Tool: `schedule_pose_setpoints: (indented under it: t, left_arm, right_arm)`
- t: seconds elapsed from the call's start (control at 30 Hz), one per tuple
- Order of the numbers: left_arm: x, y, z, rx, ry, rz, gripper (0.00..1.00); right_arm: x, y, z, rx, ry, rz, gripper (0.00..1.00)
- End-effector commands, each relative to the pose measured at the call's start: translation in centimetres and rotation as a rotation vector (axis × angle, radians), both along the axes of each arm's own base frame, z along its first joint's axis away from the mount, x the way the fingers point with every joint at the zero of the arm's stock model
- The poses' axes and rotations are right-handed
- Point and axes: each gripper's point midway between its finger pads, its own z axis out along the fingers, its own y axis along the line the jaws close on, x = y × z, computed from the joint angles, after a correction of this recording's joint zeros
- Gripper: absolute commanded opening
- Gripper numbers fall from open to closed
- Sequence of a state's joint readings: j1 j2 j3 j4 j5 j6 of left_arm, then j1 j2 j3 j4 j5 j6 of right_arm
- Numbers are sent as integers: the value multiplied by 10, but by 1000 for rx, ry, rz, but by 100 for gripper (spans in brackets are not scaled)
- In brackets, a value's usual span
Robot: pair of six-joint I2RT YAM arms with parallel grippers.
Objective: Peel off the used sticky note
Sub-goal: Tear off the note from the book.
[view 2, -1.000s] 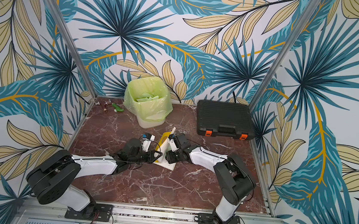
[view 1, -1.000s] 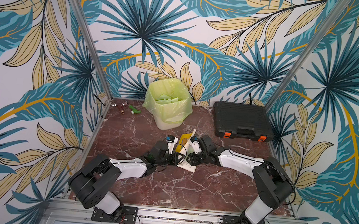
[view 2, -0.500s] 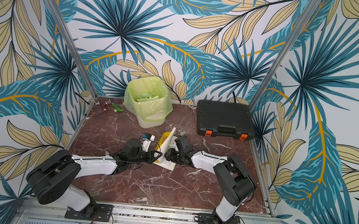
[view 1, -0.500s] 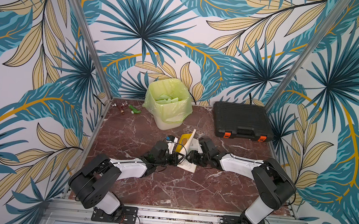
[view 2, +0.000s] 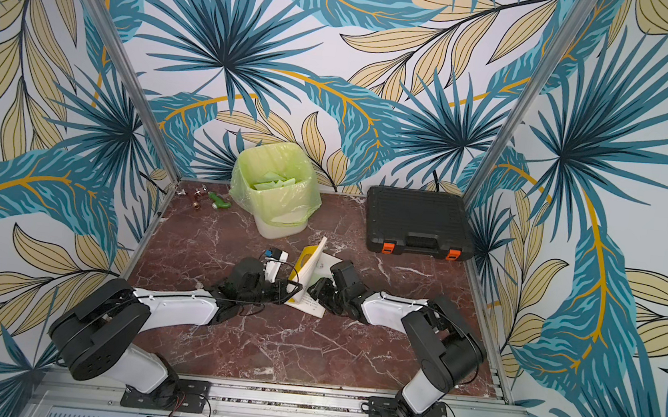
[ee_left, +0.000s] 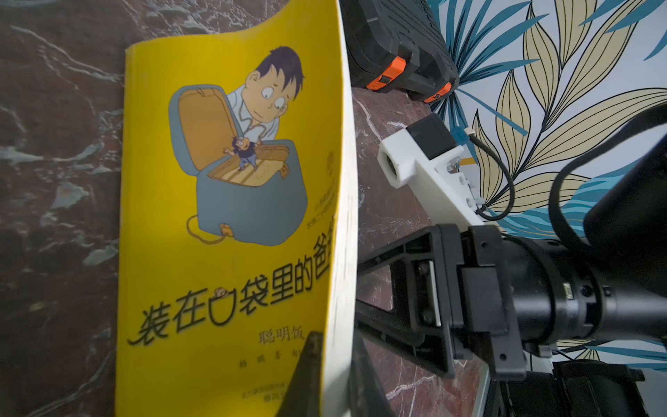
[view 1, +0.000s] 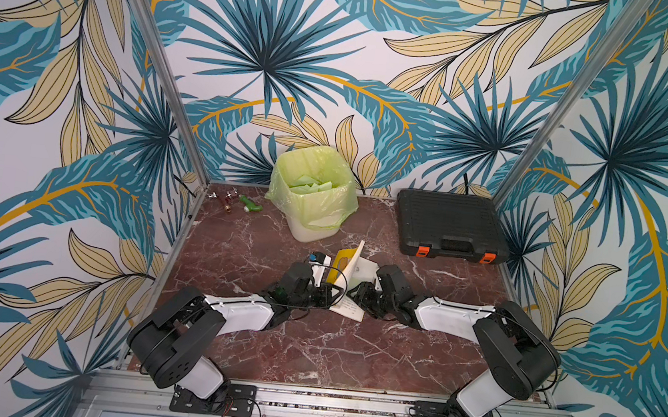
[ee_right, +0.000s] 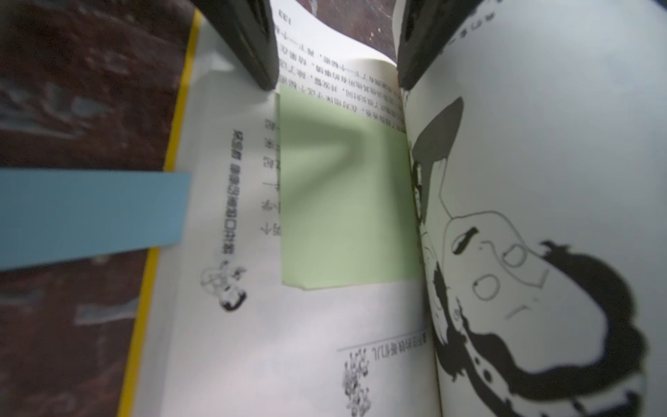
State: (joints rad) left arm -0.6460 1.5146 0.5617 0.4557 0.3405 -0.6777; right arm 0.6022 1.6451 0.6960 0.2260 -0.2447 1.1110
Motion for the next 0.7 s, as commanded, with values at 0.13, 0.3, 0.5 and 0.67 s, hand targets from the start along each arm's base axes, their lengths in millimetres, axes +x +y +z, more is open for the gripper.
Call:
schedule_pose_setpoints:
  t: [0.13, 0.3, 0.5, 0.67]
  left_arm:
    - [-1, -2, 1, -14, 10, -11, 0]
    - [-1, -1, -1, -13, 11, -4, 0]
    - [-2, 1, -2, -13, 11, -2, 0]
    - [-3, 3, -2, -2, 8, 3, 0]
  right_arm:
    - [-2, -3, -38, 81, 75, -131, 54]
    - [12, 1, -34, 147, 14, -171, 51]
    - [20, -4, -39, 151, 17, -221, 28]
    - [25, -13, -38, 172, 19, -256, 10]
